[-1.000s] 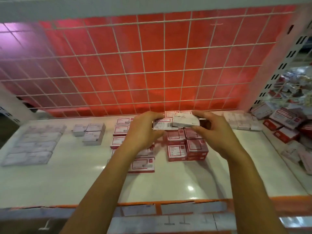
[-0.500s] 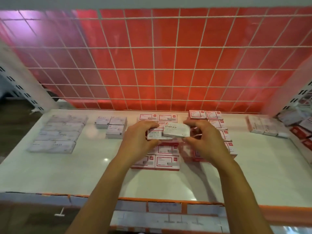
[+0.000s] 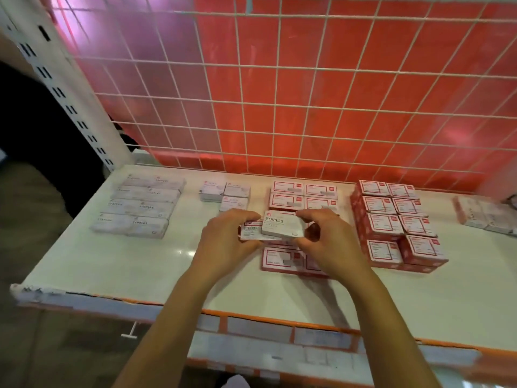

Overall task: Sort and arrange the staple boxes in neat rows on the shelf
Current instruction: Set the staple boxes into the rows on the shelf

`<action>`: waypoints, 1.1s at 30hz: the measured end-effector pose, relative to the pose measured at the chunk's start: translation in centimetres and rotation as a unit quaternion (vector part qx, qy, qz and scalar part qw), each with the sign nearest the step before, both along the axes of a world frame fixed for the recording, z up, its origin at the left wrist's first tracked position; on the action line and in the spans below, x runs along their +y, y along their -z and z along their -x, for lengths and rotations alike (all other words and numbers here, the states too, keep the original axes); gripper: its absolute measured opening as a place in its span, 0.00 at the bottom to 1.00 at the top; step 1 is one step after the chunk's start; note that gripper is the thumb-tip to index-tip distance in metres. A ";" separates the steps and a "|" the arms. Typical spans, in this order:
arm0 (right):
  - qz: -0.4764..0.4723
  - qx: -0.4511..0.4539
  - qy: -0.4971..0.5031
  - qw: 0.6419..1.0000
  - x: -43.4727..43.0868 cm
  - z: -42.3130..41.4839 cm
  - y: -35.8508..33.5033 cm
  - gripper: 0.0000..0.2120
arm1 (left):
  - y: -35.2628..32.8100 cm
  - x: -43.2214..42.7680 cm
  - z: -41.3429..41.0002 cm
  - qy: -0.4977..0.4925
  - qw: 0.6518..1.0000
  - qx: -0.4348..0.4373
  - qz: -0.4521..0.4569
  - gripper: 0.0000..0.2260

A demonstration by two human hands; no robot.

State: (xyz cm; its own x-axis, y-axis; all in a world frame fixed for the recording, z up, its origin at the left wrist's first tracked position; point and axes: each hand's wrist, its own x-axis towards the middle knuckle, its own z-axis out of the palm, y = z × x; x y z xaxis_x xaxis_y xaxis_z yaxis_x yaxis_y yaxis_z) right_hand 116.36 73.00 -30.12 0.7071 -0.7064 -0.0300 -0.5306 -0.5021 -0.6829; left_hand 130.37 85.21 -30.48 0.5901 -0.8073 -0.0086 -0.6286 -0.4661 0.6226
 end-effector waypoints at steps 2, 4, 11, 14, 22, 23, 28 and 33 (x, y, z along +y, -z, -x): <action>-0.010 -0.002 0.005 1.000 0.5 -0.3 0.2 0.23 | 0.4 0.4 -0.4 -0.001 1.000 0.004 -0.005 0.22; -0.013 0.002 0.009 1.000 0.9 -0.4 0.5 0.24 | 0.7 0.6 -0.8 0.006 1.000 -0.001 -0.009 0.22; -0.019 -0.023 0.037 0.999 1.3 -0.6 1.2 0.22 | 1.2 1.4 -1.7 0.019 1.000 0.007 0.003 0.20; -0.023 -0.039 0.057 0.997 1.1 -0.2 1.2 0.21 | 1.0 1.9 -1.9 0.025 0.999 0.021 0.018 0.18; -0.041 -0.048 0.104 0.993 0.4 1.2 1.2 0.23 | 0.8 1.9 -2.0 0.040 0.999 0.026 0.012 0.16; -0.042 -0.050 0.111 0.992 0.3 1.5 1.1 0.24 | 0.8 1.7 -1.9 0.040 0.999 0.029 0.012 0.16; -0.041 -0.060 0.147 0.986 -0.5 3.3 0.9 0.24 | 0.8 0.4 -0.9 0.036 0.999 0.035 0.005 0.20; -0.040 -0.068 0.173 0.982 -1.5 4.9 0.9 0.25 | 0.6 -0.5 -0.4 0.045 0.993 0.101 0.035 0.11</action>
